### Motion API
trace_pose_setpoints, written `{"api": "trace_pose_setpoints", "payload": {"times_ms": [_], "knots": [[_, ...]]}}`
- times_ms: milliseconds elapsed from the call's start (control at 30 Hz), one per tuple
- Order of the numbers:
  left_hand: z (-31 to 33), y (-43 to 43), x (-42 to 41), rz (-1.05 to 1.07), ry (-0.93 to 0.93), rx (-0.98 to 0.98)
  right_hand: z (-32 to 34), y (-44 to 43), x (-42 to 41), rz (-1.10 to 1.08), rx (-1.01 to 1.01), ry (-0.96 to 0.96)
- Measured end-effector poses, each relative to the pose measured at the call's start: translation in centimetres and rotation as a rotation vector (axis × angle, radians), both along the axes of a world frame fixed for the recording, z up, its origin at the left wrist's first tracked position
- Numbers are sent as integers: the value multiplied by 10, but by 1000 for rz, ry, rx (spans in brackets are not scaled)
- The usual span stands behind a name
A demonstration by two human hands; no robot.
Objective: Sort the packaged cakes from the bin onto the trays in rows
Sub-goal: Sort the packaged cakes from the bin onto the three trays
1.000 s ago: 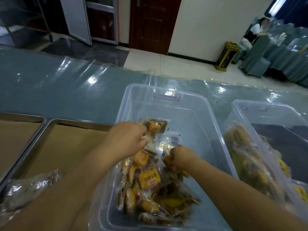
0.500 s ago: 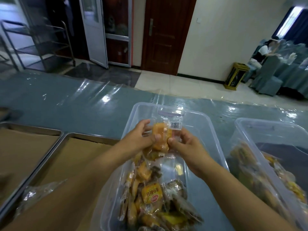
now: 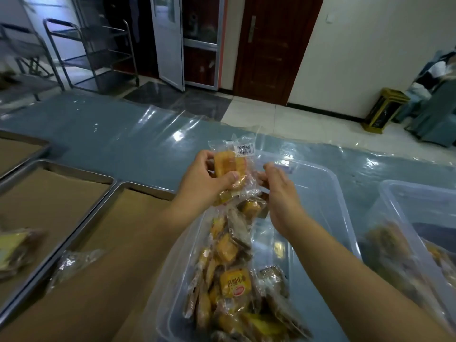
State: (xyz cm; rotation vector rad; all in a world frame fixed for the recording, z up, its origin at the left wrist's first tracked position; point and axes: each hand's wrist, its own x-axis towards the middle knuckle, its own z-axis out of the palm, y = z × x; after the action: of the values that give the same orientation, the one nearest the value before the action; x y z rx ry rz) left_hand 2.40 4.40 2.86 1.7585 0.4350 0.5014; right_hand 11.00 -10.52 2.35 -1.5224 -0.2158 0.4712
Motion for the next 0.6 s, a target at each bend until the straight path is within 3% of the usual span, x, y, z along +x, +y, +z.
{"api": "trace_pose_setpoints", "payload": {"times_ms": [67, 200, 300, 433, 600], "knots": [[-4, 4, 4, 71, 6, 32, -24, 6, 6, -121, -168, 12], [-14, 4, 11, 123, -4, 59, -80, 14, 3, 191, -631, -63], [-17, 5, 14, 115, 1, 62, -100, 21, -7, 289, -724, -51], [-21, 5, 13, 87, 14, 110, -107, 17, 0, 421, -907, -174], [-24, 8, 13, 70, 3, 123, -87, 3, 26, 540, -1113, -483]]}}
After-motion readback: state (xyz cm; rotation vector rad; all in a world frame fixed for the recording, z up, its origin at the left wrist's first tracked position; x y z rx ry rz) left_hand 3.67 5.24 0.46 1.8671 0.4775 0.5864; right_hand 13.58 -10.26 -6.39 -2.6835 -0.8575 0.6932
